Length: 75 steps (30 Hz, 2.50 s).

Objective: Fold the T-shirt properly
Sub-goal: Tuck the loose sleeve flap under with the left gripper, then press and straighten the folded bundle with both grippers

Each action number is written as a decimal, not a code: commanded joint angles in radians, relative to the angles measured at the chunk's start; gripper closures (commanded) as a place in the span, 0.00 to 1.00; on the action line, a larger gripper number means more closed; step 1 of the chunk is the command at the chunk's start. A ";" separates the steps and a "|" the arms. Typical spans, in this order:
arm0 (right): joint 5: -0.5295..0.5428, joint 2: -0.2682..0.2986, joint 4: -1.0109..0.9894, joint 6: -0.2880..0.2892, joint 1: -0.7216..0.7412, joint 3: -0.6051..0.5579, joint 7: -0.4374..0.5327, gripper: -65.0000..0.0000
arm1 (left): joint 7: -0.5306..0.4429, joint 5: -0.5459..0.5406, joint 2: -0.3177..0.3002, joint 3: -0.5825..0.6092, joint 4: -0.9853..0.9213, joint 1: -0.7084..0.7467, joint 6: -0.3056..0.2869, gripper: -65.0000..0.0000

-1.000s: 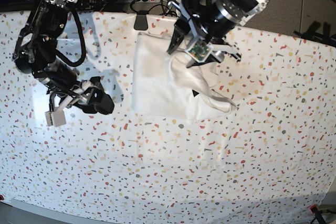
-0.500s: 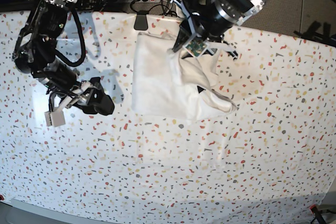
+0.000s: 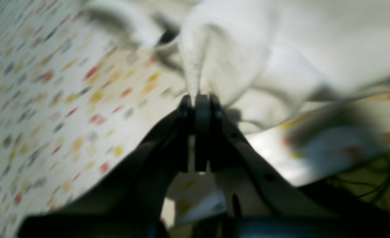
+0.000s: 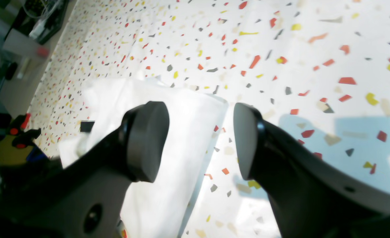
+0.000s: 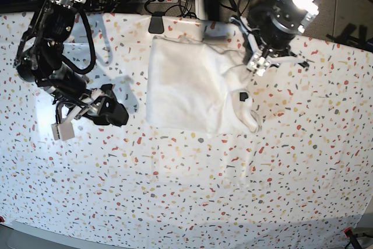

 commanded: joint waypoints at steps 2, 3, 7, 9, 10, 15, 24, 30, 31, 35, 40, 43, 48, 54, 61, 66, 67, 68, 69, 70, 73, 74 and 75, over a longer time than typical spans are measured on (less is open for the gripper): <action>0.026 0.008 0.018 0.009 0.014 0.003 0.016 0.47 | 0.048 0.004 -0.023 -0.020 0.014 -0.003 0.032 1.00; 0.026 0.008 0.018 0.009 0.014 0.003 0.016 0.47 | 0.085 0.004 -0.032 -0.026 0.014 -0.003 0.033 1.00; 0.026 0.008 0.018 0.009 0.014 0.003 0.016 0.47 | 0.201 0.013 -0.047 -0.025 0.014 -0.004 0.032 1.00; 0.026 0.008 0.018 0.009 0.014 0.003 0.016 0.47 | 0.254 0.060 -0.046 -0.025 0.014 -0.003 0.032 0.91; 0.026 0.008 0.018 0.009 0.014 0.003 0.016 0.47 | 0.273 0.095 -0.046 -0.025 0.014 -0.003 0.033 0.84; 0.027 0.008 0.018 0.009 0.014 0.003 0.016 0.47 | 0.267 0.286 -0.046 -0.025 0.015 -0.006 0.197 0.70; 0.027 0.008 0.018 0.009 0.014 -0.045 0.016 0.47 | 0.266 0.451 -0.046 -0.025 0.016 -0.006 0.448 0.70; -0.072 0.004 0.018 0.009 0.023 -0.242 0.081 0.64 | 0.186 0.160 -0.045 -0.023 0.016 -0.003 0.375 0.86; -0.125 0.002 0.018 0.009 0.025 -0.282 0.129 0.73 | 0.177 0.114 -0.045 -0.023 0.016 -0.003 0.359 0.94; -0.350 -0.019 0.004 0.009 0.045 -0.420 0.352 1.00 | 0.124 -0.028 -0.045 -0.023 0.015 -0.002 0.327 1.00; -0.531 -0.075 -0.136 0.009 0.132 -0.539 0.387 1.00 | -0.016 -0.140 -0.045 -0.023 -0.011 0.011 0.326 1.00; -0.597 -0.113 -0.275 0.009 0.187 -0.571 0.388 1.00 | -0.108 -0.177 -0.042 -0.023 -0.105 0.007 0.318 1.00; -0.743 -0.121 -0.364 0.009 0.202 -0.548 0.422 1.00 | -0.180 -0.173 0.033 -0.023 -0.299 -0.034 0.251 1.00; -0.734 -0.066 -0.354 0.009 0.161 -0.468 0.422 1.00 | -0.225 -0.172 0.120 -0.023 -0.455 -0.163 0.239 1.00; -0.680 -0.043 -0.209 0.009 -0.003 -0.418 0.443 1.00 | -0.293 -0.278 0.208 -0.023 -0.608 -0.332 0.058 1.00; -0.688 -0.078 -0.147 0.009 -0.108 -0.434 0.559 1.00 | -0.346 -0.277 0.278 -0.023 -0.756 -0.456 0.009 1.00; -0.689 -0.091 -0.145 0.009 -0.118 -0.433 0.558 1.00 | -0.361 -0.277 0.285 -0.023 -0.782 -0.480 0.006 1.00; -0.689 -0.102 -0.145 0.009 -0.126 -0.434 0.557 1.00 | -0.372 -0.277 0.291 -0.023 -0.805 -0.503 -0.001 1.00; -0.689 -0.112 -0.145 0.009 -0.134 -0.433 0.559 1.00 | -0.377 -0.277 0.302 -0.023 -0.824 -0.526 -0.006 1.00; -0.689 -0.114 -0.145 0.009 -0.140 -0.434 0.565 1.00 | -0.377 -0.277 0.309 -0.023 -0.843 -0.548 -0.007 1.00; -0.689 -0.116 -0.145 0.009 -0.146 -0.433 0.584 1.00 | -0.375 -0.277 0.319 -0.023 -0.869 -0.605 -0.010 1.00; -0.689 -0.116 -0.143 0.009 -0.146 -0.433 0.584 1.00 | -0.375 -0.277 0.314 -0.023 -0.869 -0.620 -0.010 1.00; -0.689 -0.116 -0.139 0.009 -0.146 -0.433 0.584 1.00 | -0.374 -0.277 0.309 -0.023 -0.869 -0.634 -0.009 1.00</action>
